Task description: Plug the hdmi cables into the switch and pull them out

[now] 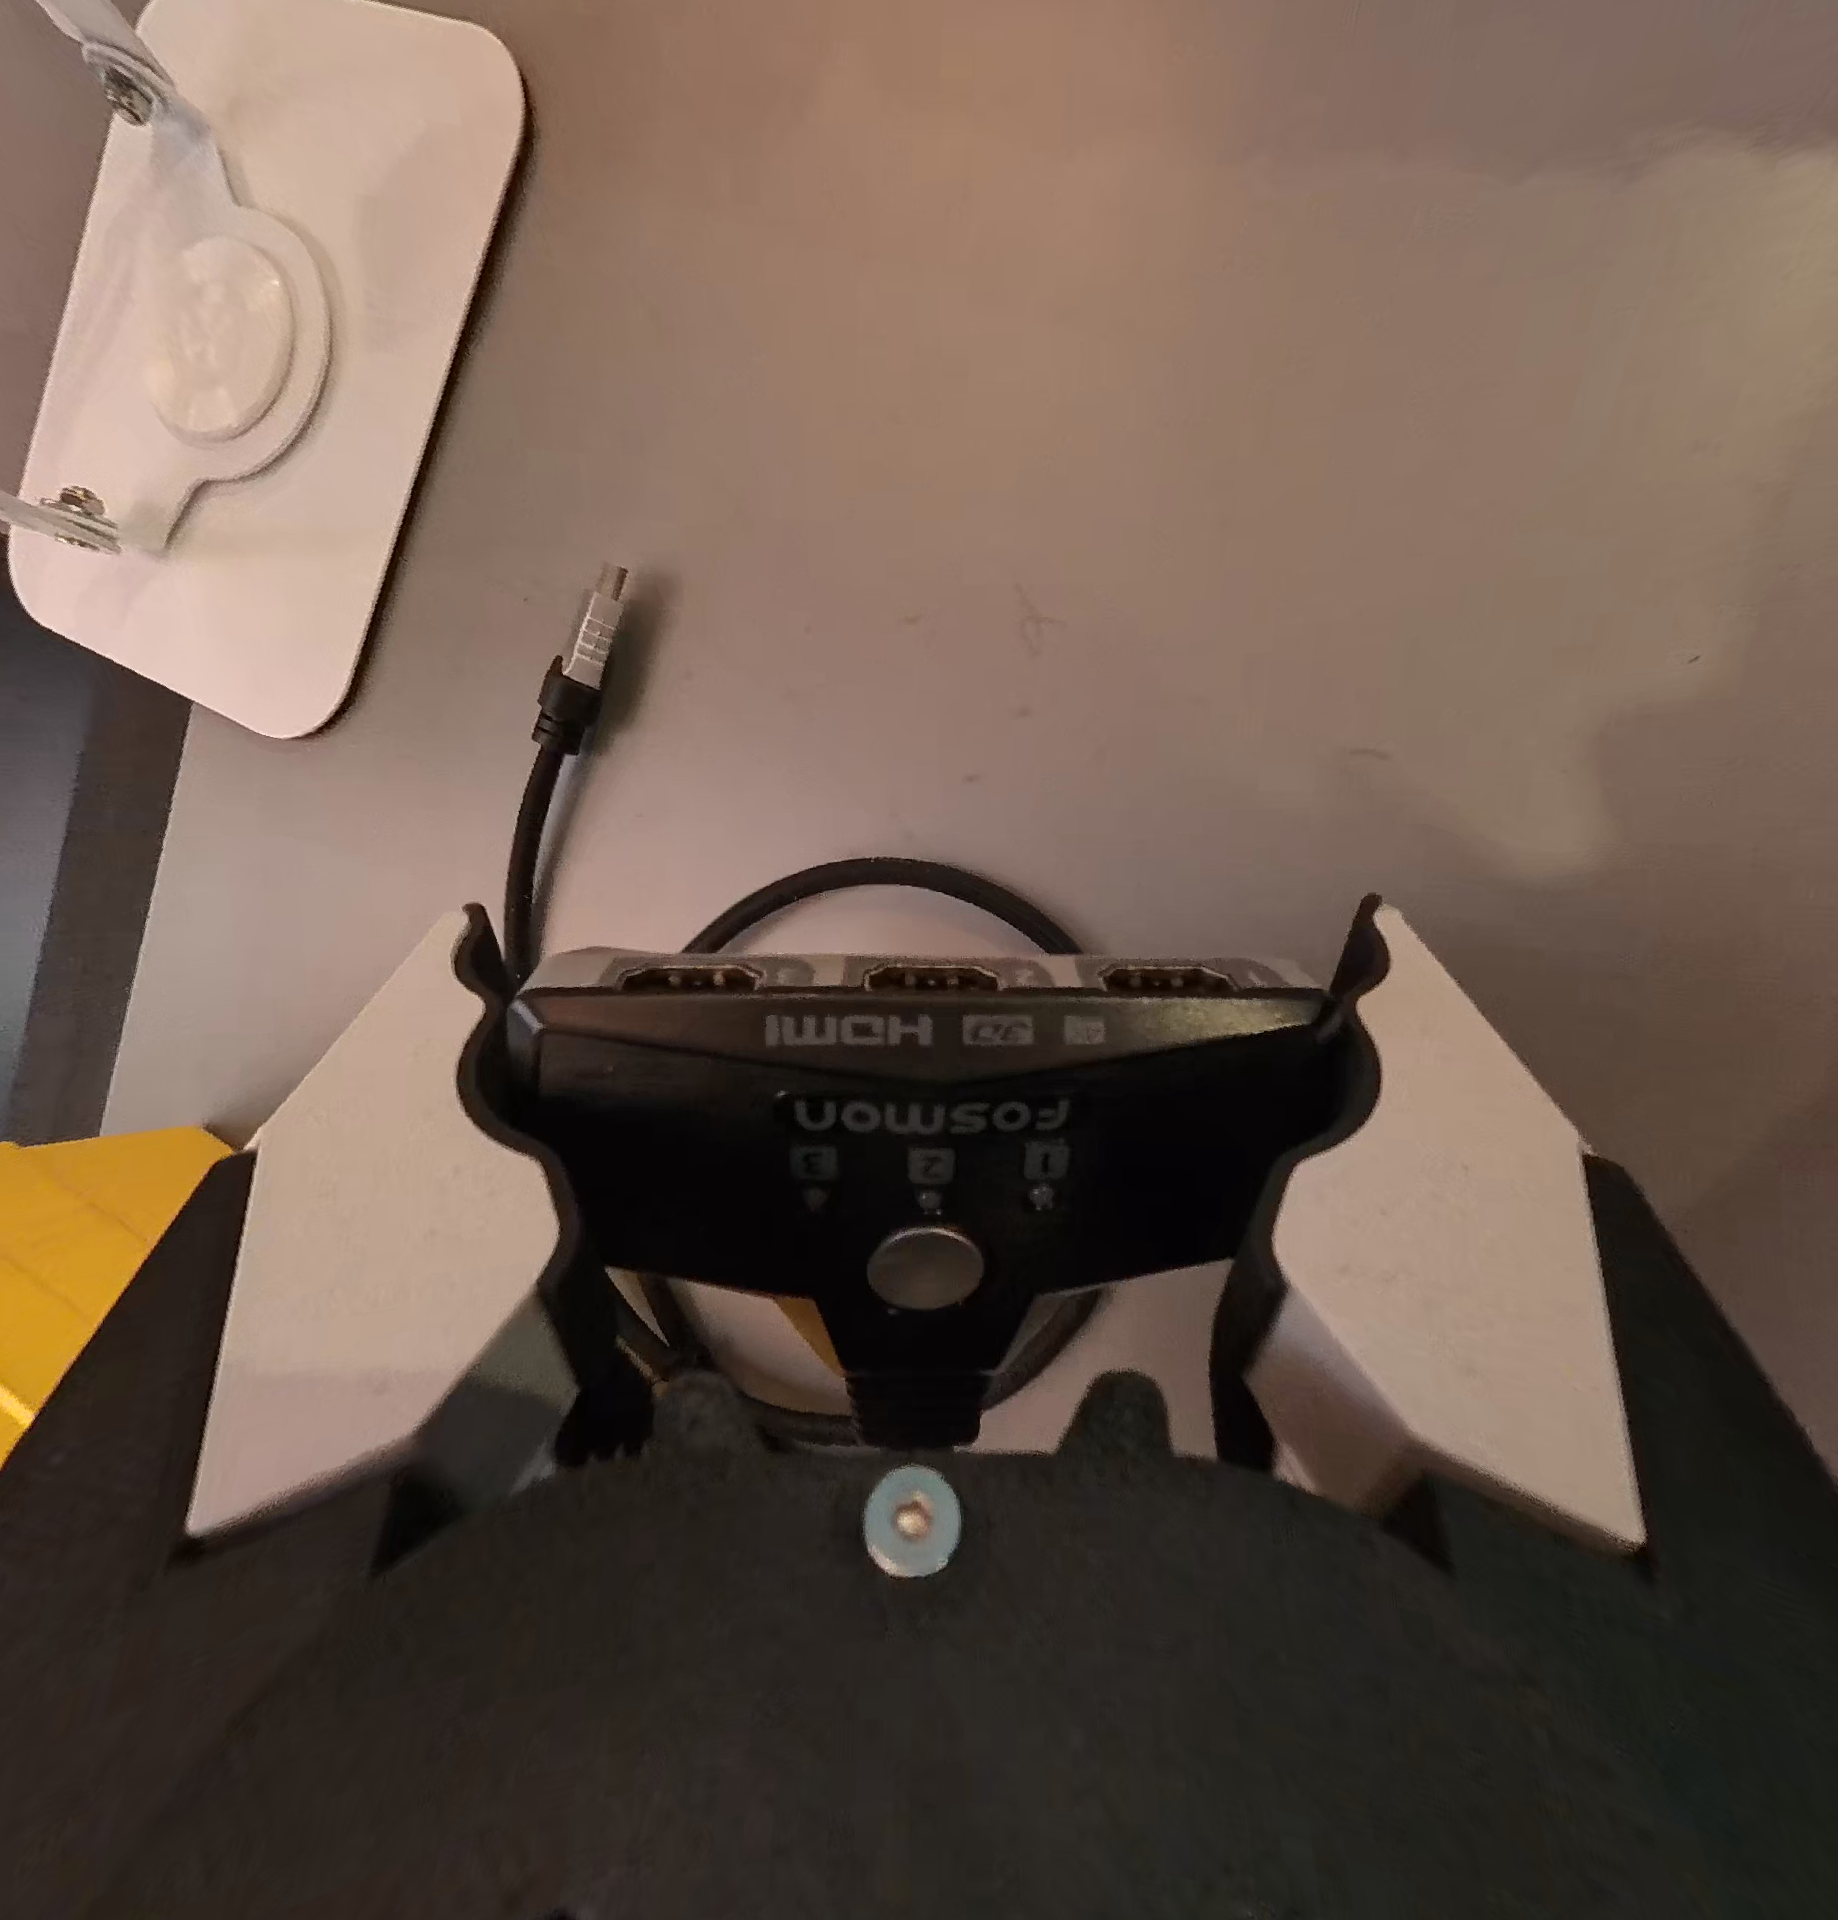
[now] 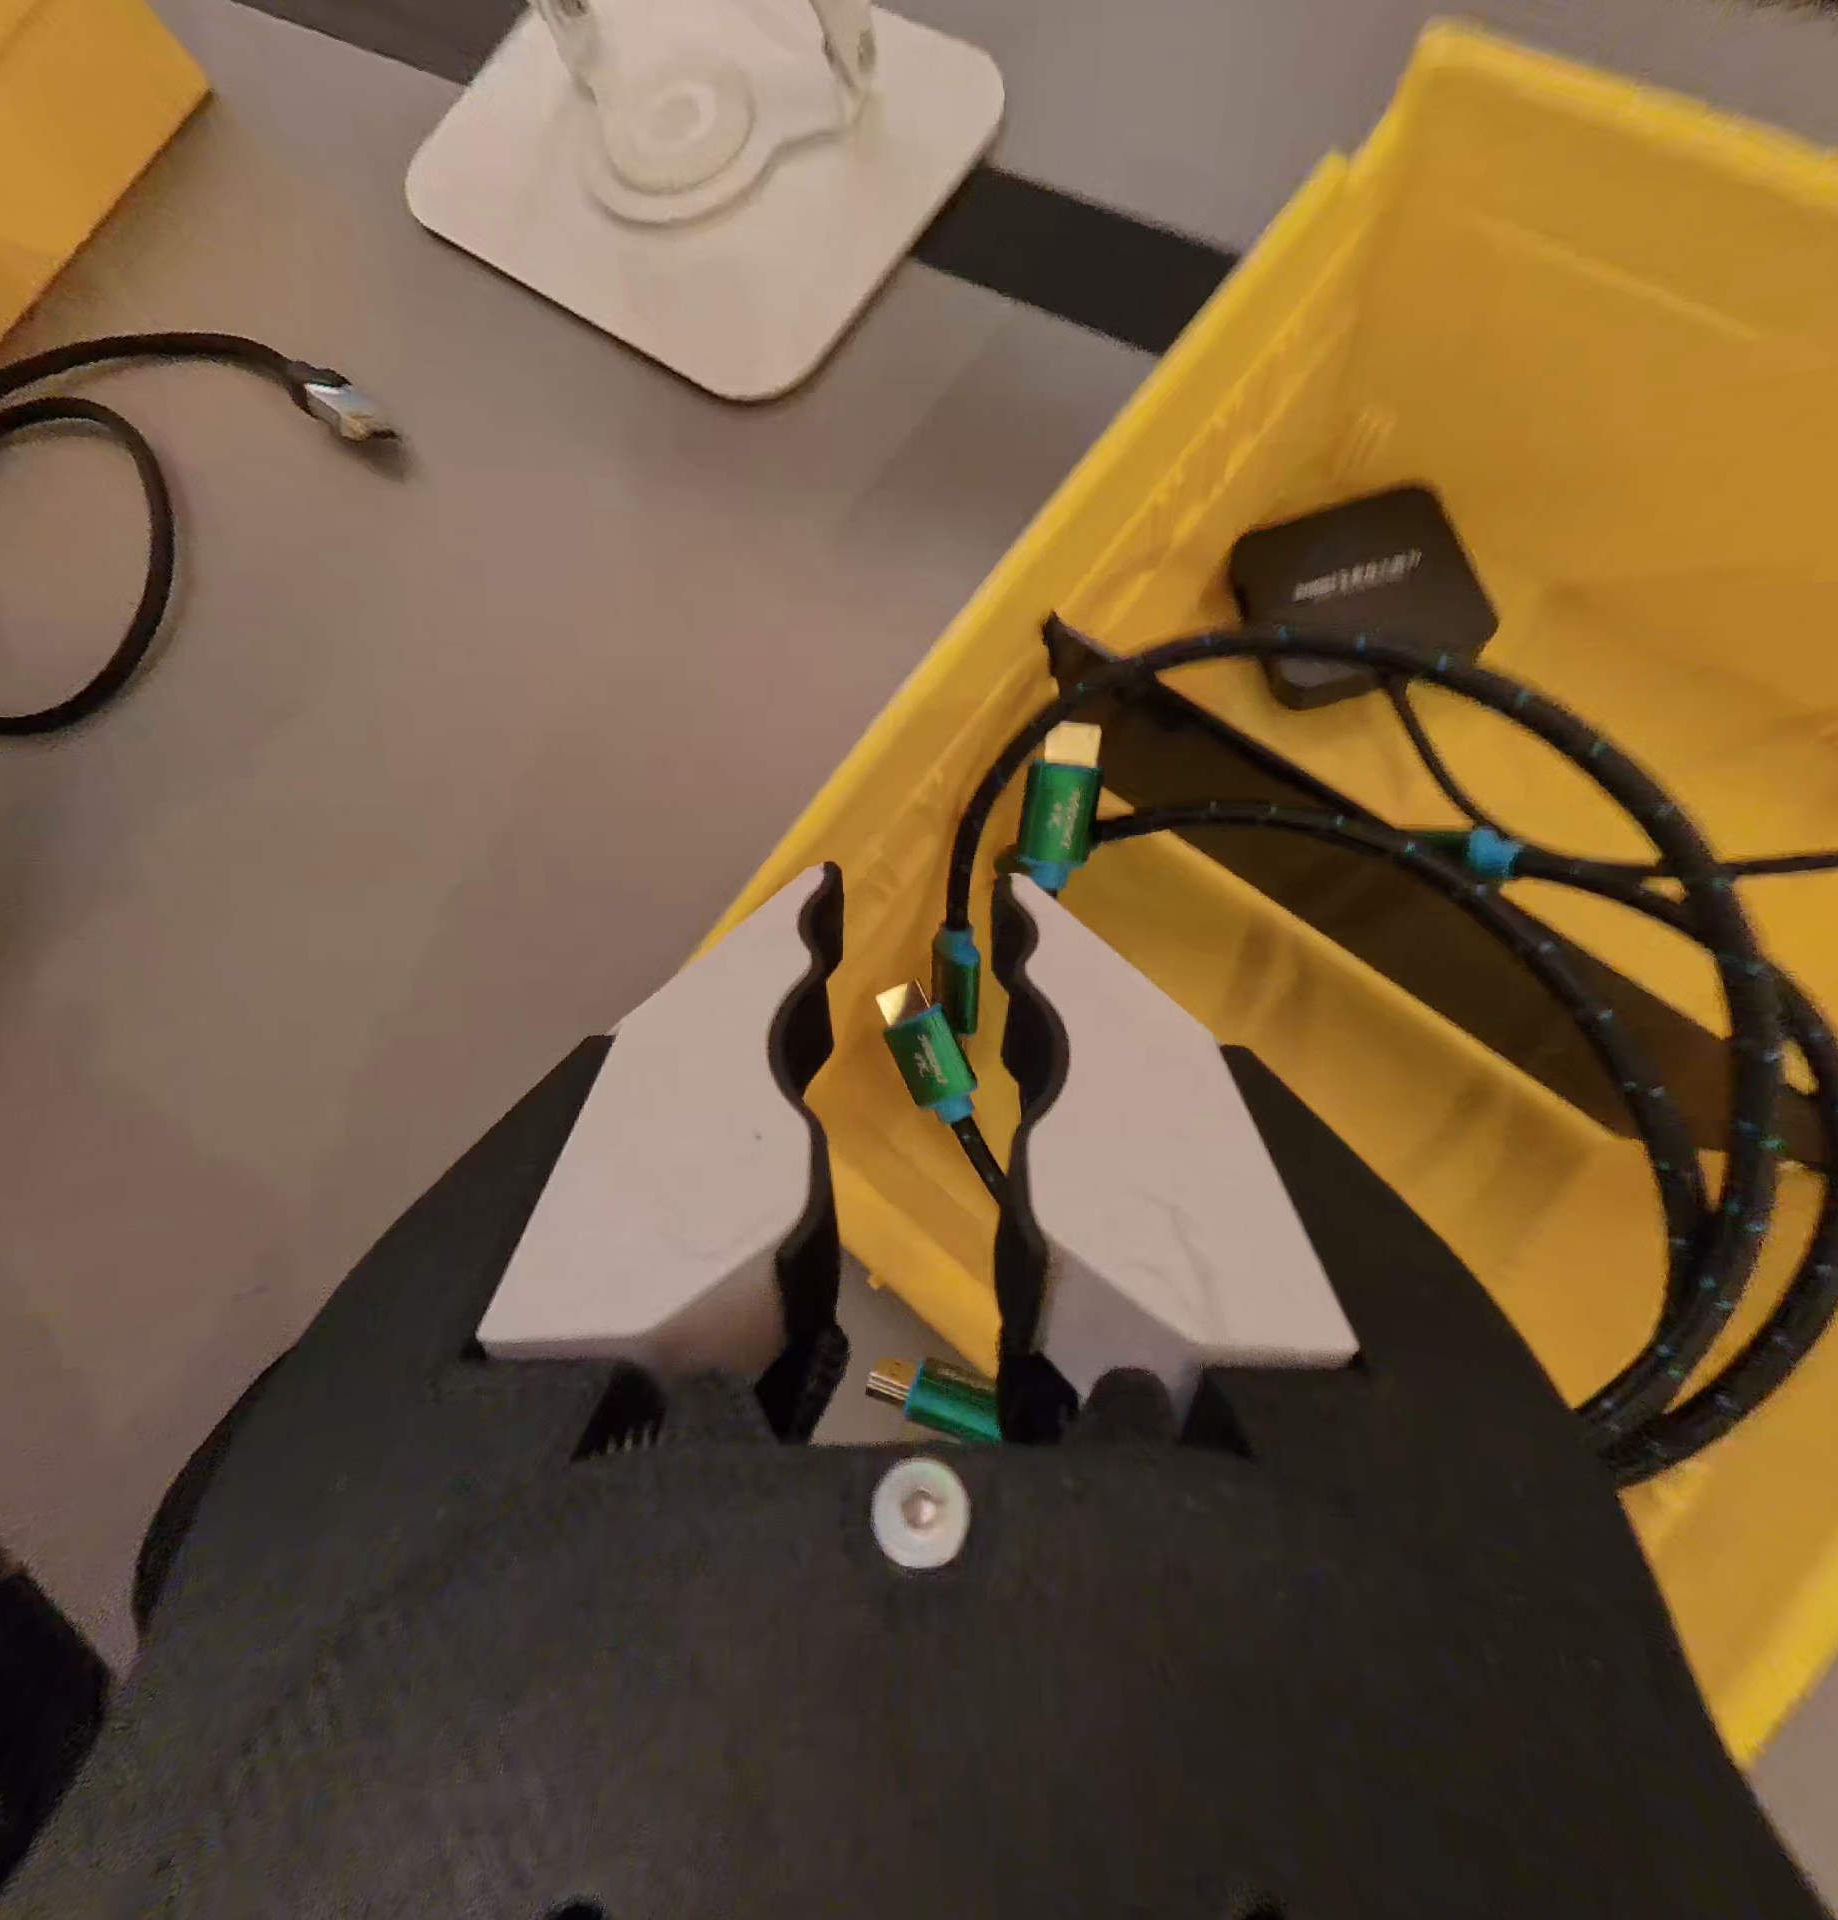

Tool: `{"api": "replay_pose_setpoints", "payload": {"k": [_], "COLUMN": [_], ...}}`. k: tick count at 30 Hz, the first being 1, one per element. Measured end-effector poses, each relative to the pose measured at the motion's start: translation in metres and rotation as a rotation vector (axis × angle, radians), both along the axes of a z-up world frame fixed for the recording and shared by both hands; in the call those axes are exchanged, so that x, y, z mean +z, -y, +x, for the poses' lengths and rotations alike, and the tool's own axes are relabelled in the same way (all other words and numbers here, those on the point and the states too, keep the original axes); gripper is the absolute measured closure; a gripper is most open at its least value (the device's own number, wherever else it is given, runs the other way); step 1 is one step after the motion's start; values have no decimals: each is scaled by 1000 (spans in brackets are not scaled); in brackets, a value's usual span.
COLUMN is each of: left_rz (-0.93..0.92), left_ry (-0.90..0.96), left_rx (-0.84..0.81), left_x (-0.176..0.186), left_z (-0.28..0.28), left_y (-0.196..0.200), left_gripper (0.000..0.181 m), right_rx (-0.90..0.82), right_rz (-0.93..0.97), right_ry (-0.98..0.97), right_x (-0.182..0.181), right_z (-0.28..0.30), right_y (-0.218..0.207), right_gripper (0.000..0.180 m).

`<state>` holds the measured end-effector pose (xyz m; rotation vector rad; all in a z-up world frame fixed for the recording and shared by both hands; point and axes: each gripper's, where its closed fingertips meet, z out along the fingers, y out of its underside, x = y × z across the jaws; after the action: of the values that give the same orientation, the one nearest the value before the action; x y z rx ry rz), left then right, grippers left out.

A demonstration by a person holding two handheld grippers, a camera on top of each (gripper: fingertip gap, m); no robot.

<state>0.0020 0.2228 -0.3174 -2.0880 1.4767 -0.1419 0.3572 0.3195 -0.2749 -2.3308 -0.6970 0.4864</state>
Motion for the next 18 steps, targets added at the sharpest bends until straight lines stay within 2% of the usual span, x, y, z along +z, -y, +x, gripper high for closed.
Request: {"api": "replay_pose_setpoints", "payload": {"k": [3,8,12,14,18], "left_rz": [16,72,152,202,290], "left_ry": [16,40,27,19,-25], "left_rx": [-6,-17,-20,-28,-43], "left_x": [3,12,19,22,26], "left_z": [3,11,14,18,21], "left_y": [-2,-3,-6,-8,-10], "left_gripper": [30,30,30,30,30], "right_rx": [74,395,584,638,673], "right_rz": [125,167,61,-16,-93], "right_ry": [-6,-187,-364,-447,-582], "right_x": [33,63,52,44,43], "right_z": [-30,-155,-252,-288,-336], "right_y": [13,65,106,120,133], "right_gripper": [155,147,139,129,125]}}
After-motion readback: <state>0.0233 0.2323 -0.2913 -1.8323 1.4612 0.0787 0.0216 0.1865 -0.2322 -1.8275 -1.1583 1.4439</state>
